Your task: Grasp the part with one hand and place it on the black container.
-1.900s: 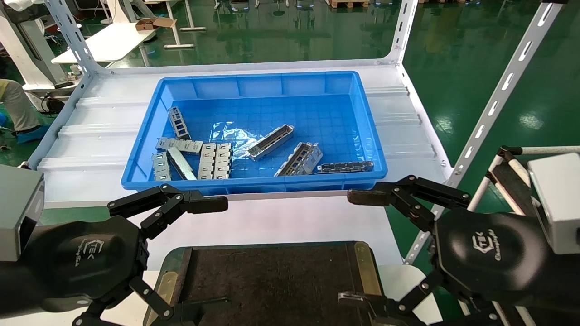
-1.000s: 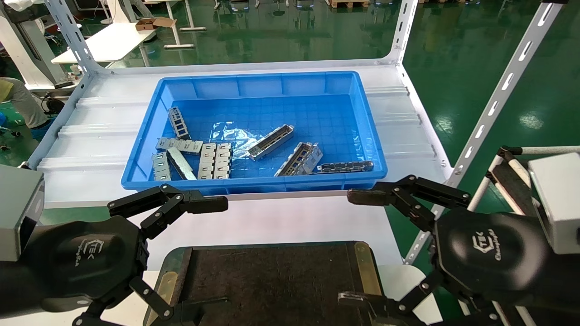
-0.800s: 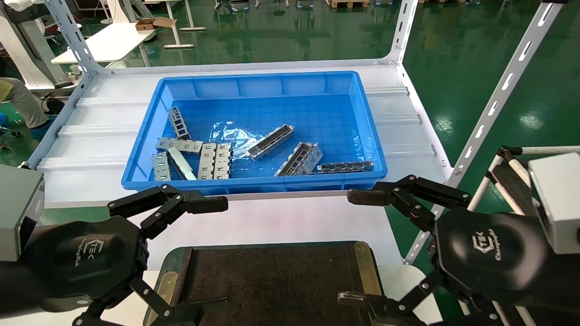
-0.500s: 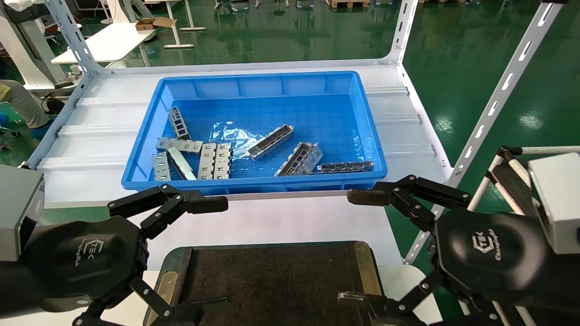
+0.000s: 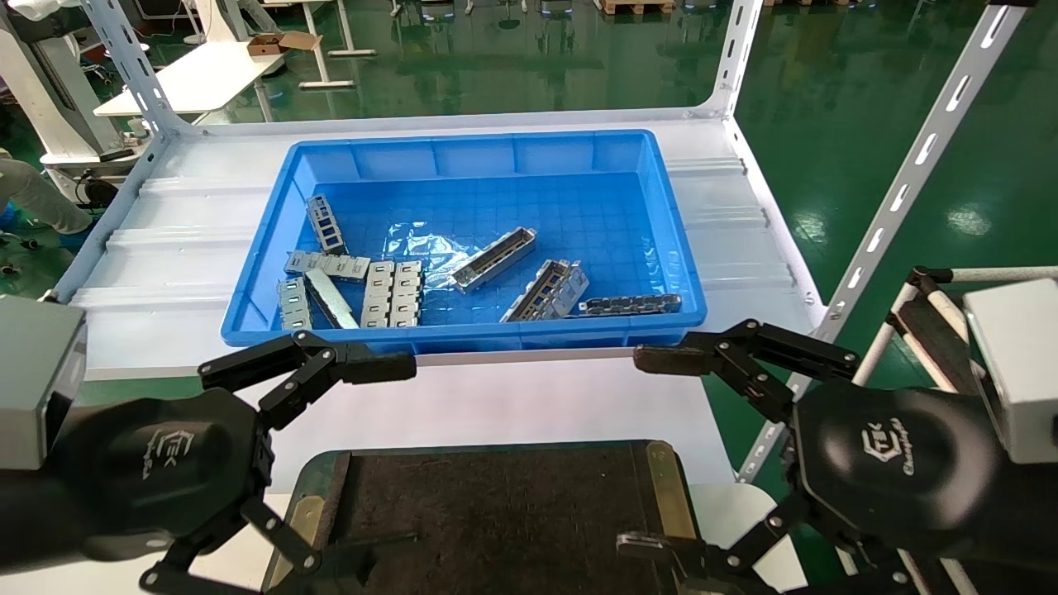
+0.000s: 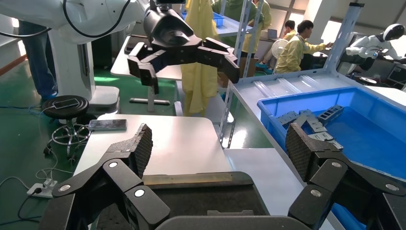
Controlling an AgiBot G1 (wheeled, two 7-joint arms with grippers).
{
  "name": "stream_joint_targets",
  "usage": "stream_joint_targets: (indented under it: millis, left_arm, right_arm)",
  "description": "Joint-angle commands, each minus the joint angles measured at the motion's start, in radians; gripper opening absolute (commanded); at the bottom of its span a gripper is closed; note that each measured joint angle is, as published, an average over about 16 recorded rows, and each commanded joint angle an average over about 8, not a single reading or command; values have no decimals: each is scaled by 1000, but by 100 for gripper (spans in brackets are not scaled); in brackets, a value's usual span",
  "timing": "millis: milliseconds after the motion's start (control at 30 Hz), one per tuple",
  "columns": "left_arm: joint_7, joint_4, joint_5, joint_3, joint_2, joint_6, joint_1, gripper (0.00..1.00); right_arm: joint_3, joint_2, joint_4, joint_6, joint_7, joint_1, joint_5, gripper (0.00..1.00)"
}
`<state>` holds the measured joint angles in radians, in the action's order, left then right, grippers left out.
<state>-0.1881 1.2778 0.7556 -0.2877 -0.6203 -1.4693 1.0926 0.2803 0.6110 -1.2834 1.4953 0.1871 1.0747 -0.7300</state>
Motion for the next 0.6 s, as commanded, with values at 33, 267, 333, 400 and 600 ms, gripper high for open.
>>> stream_joint_targets:
  millis: [33, 267, 333, 400, 600]
  left_arm:
    - [0, -1, 5, -1, -2, 6, 4, 100]
    - [-8, -28, 87, -25, -44, 83, 60, 100]
    - [-10, -44, 121, -37, -66, 111, 85, 100]
    - [-14, -64, 161, -53, -93, 141, 117, 100]
    - [-30, -154, 290, -109, -183, 223, 231, 100]
  right_arm:
    - [0, 0, 0, 0, 0, 0, 0, 100]
    - [1, 0, 0, 0, 0, 0, 0, 100]
    - [1, 0, 0, 0, -1, 0, 1, 100]
    - [1, 0, 0, 0, -1, 0, 1, 100]
    - [2, 0, 0, 0, -1, 1, 1, 100]
